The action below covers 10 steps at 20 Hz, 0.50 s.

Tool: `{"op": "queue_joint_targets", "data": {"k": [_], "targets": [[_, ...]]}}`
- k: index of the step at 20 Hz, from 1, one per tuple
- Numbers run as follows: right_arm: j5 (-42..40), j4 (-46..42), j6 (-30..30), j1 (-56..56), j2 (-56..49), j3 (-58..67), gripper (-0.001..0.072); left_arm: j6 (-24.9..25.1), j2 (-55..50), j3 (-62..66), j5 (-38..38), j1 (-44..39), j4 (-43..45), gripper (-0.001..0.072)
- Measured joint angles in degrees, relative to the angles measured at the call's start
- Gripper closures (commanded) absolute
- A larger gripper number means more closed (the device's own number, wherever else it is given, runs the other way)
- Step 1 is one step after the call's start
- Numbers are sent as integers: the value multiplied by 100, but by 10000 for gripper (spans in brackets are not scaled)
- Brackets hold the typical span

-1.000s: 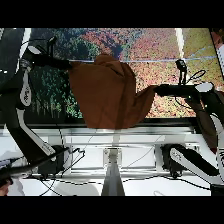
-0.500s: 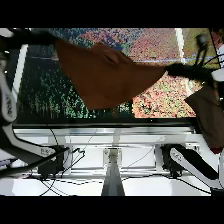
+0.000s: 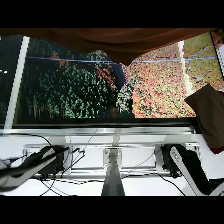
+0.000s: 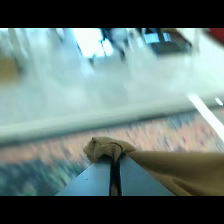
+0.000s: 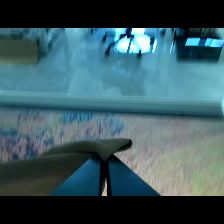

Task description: Fold the clothes and pants, and hang the long-sleeved shirts on hangers.

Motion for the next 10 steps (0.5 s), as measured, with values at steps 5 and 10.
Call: {"op": "queue_joint_targets", "data": {"k": [5, 10], "targets": [[-4, -103, 26, -28, 807, 264, 703, -651, 1084, -28, -341, 35, 925, 690], [544, -308, 164, -28, 354, 313, 702, -1196, 1370, -883, -1585, 26, 1373, 690]]}}
